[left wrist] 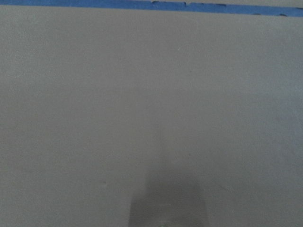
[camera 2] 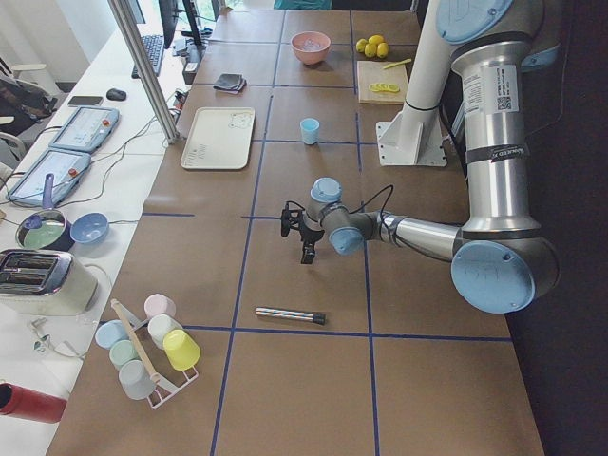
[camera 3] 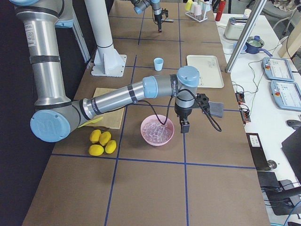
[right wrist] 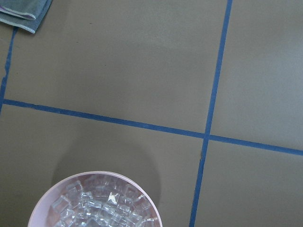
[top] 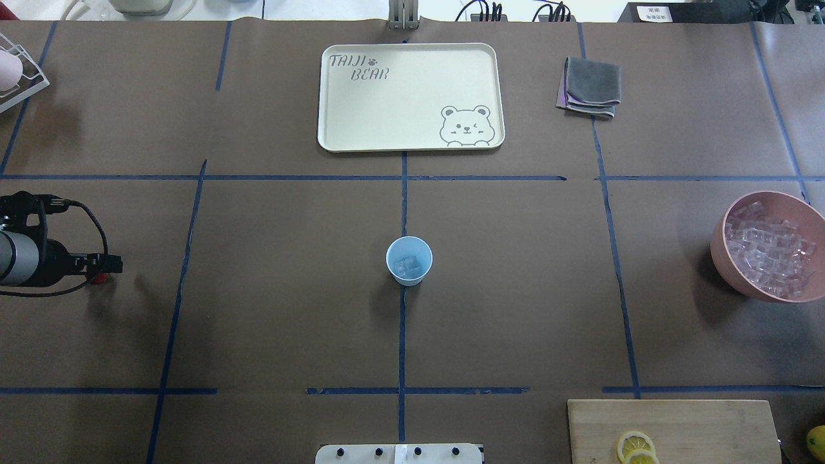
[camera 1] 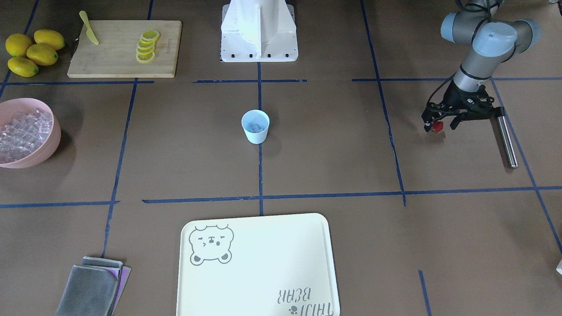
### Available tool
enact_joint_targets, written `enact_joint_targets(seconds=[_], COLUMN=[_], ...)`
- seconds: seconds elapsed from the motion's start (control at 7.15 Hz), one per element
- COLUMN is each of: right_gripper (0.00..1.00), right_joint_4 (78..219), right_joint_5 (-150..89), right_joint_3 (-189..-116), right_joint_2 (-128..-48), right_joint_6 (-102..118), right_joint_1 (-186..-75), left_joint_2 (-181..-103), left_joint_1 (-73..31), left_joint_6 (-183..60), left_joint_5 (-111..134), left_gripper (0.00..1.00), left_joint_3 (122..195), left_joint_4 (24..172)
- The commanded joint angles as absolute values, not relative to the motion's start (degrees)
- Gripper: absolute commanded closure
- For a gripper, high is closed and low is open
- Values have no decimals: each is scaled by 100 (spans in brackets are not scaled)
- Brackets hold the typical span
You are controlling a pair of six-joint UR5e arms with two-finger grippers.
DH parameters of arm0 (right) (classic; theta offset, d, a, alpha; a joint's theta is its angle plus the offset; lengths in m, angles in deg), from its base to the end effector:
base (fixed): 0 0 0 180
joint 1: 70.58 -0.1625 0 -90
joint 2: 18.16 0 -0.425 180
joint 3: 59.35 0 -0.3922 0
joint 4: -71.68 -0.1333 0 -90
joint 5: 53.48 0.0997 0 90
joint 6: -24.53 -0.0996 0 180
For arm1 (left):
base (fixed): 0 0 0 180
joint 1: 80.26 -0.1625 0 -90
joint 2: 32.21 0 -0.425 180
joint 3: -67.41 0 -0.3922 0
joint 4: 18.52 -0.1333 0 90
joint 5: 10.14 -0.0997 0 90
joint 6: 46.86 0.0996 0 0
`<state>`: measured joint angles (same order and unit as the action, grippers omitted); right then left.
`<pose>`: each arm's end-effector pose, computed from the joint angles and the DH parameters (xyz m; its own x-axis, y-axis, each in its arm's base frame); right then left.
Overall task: Mash ice and strawberries in cup
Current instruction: 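Lower the left gripper onto the red strawberry and grasp it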
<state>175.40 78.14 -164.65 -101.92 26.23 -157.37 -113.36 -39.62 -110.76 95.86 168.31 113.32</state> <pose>0.0379 -0.5229 0.5012 0.7394 -0.1614 0.6537 0.0774 0.9848 0.1555 0.2838 -0.3830 0.5683 0.7027 -0.0459 -0.7100 0.1914 0.9733 0.1266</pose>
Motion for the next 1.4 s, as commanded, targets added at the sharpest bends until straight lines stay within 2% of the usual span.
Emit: enact_joint_targets(seconds=[0.0,0.14,0.28,0.56,0.7,0.84,0.98,1.26], right_gripper=[1,1,1,1,1,1,1,1], right_joint_4=[17540,17540,17540,17540,17540,17540,17540,17540], right_joint_5=[7809,7809,7818,7809,7809,7809,7818,7818], right_joint_3=[-16465,-16465,-16465,-16465,-16465,-16465,-16465,-16369], right_joint_2=[-10192,-10192,-10218,-10227,-10227,-10236,-10262,-10359], right_joint_6=[2620,2620,2628,2637,2629,2637,2655,2759], right_joint_1=[-15742,-15733,-15733,-15742,-15733,-15751,-15794,-15960], left_joint_2=[-11324,-11316,-11307,-11298,-11281,-11167,-11140,-11350], left_joint_1=[-3966,-3966,-3966,-3974,-3966,-3957,-3870,-3878], left_joint_6=[-11076,-11067,-11050,-11023,-10997,-10988,-10979,-10979], left_joint_5=[9586,9586,9577,9577,9586,9629,9821,9955], left_gripper=[26,36,51,75,92,100,100,100], left_joint_3=[16830,16830,16830,16839,16900,17075,17372,18267], left_joint_4=[11331,11331,11331,11331,11323,11296,11044,9634])
